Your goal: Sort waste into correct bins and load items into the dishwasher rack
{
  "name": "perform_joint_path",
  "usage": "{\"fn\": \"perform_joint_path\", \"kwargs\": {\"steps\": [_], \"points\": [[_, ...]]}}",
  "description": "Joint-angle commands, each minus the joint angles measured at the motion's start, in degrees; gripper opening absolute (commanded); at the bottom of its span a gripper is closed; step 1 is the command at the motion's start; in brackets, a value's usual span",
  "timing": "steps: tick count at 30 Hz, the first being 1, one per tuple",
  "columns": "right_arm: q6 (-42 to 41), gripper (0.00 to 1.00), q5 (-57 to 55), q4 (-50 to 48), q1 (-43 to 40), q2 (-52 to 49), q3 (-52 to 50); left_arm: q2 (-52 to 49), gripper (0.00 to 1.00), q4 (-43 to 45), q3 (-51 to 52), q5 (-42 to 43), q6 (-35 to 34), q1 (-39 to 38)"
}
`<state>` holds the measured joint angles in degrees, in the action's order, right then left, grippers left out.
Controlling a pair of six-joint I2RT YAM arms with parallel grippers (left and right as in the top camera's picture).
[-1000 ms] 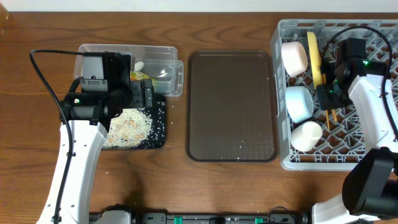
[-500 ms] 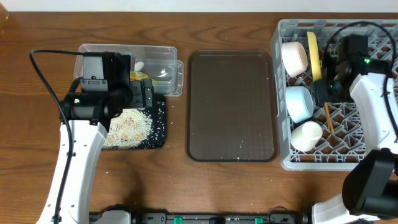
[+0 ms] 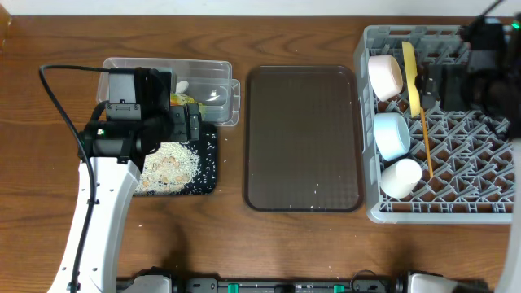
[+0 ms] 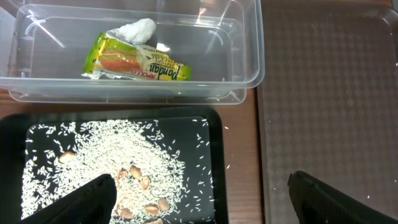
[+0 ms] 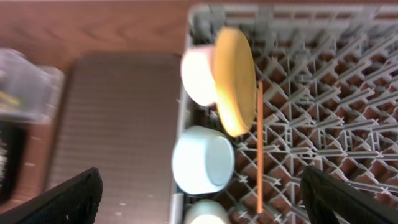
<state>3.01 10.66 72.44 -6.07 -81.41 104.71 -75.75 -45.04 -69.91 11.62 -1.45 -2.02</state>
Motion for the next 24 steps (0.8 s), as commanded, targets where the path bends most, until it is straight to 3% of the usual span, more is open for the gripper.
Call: {"fn": "perform_joint_path", "kwargs": {"steps": [1,13,18,24], "points": [[-3.80,0.99,2.71,1.53,0.61,3.21,0.48,-0.13,0.91,-0.15,-1.25,-0.35,0.31,0.24],[-2.58,0.99,-3.37,5.81,0.50,10.62,-0.35,-0.13,0.92,-0.15,-1.25,-0.35,0.31,0.24],[-2.54,0.99,-4.74,-12.13,0.52,19.21,-14.86,-0.13,0.91,-0.15,-1.25,-0.35,0.31,0.24],[-2.56,0.99,-4.46,-38.71,1.73,36.98,-45.55,-0.13,0.91,-0.15,-1.25,-0.35,0.33,0.24]]}}
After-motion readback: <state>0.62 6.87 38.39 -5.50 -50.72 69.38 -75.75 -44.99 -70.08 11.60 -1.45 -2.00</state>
